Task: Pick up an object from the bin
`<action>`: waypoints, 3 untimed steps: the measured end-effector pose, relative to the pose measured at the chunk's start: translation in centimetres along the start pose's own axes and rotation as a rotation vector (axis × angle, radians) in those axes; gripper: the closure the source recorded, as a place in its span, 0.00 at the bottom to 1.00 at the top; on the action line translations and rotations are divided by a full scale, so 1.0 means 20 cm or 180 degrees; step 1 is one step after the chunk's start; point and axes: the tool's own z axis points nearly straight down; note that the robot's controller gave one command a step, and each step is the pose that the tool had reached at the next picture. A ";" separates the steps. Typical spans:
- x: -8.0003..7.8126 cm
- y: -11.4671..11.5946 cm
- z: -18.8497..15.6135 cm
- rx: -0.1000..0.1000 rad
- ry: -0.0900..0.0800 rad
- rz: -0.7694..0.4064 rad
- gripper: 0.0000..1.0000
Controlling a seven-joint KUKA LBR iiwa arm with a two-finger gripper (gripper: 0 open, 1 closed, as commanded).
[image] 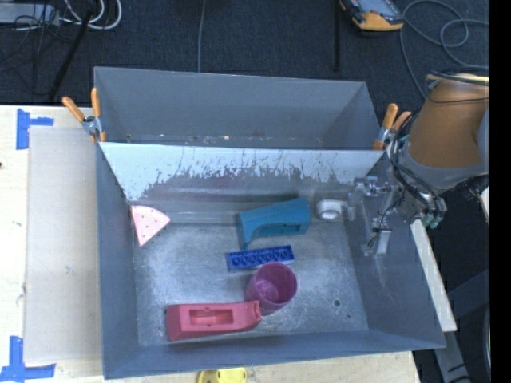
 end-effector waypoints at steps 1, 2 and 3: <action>-0.01 0.00 -0.03 0.0006 -0.0025 -0.0011 0.00; -0.07 0.39 0.38 0.0018 -0.0050 -0.0092 0.00; -0.06 0.50 0.43 0.0002 -0.0019 0.0258 0.00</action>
Offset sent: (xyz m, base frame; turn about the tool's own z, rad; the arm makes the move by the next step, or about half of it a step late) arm 0.0121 0.0941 -0.0943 -0.0389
